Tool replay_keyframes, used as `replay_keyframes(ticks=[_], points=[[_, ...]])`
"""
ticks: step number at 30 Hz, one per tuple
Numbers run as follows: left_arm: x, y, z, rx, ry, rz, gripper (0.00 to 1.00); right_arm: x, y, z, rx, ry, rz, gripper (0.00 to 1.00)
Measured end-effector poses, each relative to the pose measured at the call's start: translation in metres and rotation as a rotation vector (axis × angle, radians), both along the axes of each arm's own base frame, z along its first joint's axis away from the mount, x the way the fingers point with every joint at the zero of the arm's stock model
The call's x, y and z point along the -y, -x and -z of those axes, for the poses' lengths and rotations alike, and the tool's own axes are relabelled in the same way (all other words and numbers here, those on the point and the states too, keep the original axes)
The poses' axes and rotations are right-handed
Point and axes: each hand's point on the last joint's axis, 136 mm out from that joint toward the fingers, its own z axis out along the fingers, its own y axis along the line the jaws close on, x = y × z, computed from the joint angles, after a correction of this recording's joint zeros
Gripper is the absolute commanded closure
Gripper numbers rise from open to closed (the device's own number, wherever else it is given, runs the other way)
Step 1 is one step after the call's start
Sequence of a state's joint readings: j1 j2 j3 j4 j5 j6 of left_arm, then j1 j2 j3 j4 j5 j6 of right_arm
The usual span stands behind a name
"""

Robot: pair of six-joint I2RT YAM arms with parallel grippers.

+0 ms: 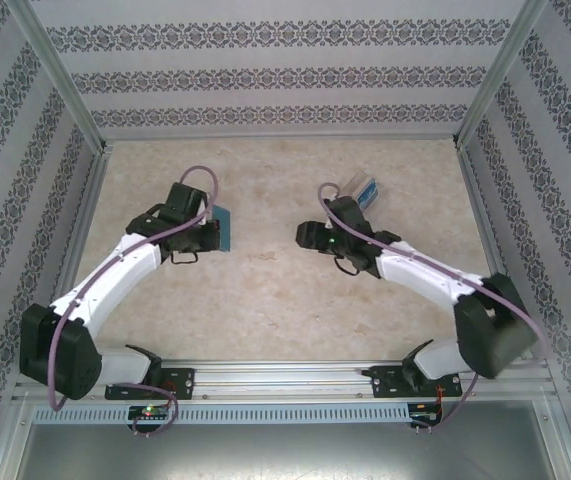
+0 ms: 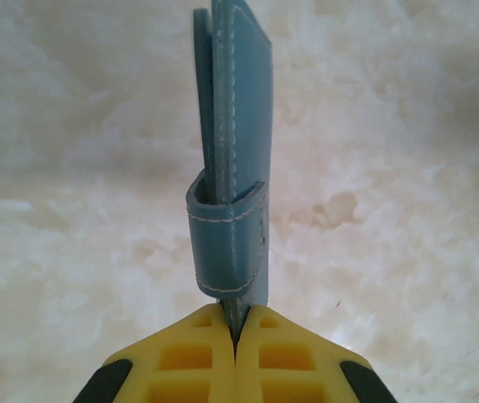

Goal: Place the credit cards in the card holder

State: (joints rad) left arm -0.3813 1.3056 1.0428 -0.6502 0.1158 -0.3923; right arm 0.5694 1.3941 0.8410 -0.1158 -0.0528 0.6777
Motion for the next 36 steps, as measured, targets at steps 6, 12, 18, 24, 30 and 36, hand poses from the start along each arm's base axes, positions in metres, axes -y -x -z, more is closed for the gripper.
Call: replay_keyframes(ticks=[6, 12, 18, 24, 30, 36], points=[[0.039, 0.02, 0.011, -0.011, -0.26, 0.115, 1.0, 0.04, 0.011, 0.005, 0.022, 0.062, 0.101, 0.32], [0.07, 0.017, 0.051, -0.032, -0.6, 0.15, 1.0, 0.057, 0.009, 0.0, 0.025, 0.053, 0.152, 0.32], [0.089, 0.019, 0.087, -0.088, -0.703, 0.193, 0.77, 0.073, 0.014, -0.01, 0.042, 0.024, 0.199, 0.3], [0.11, 0.024, 0.099, -0.131, -0.586, 0.222, 0.34, 0.097, 0.022, -0.015, 0.066, 0.0, 0.268, 0.28], [0.131, 0.029, 0.089, -0.142, -0.447, 0.261, 0.24, 0.106, 0.031, -0.01, 0.048, 0.01, 0.286, 0.28], [0.123, 0.027, 0.038, -0.087, -0.181, 0.24, 0.06, 0.094, 0.036, 0.006, -0.004, 0.025, 0.243, 0.28]])
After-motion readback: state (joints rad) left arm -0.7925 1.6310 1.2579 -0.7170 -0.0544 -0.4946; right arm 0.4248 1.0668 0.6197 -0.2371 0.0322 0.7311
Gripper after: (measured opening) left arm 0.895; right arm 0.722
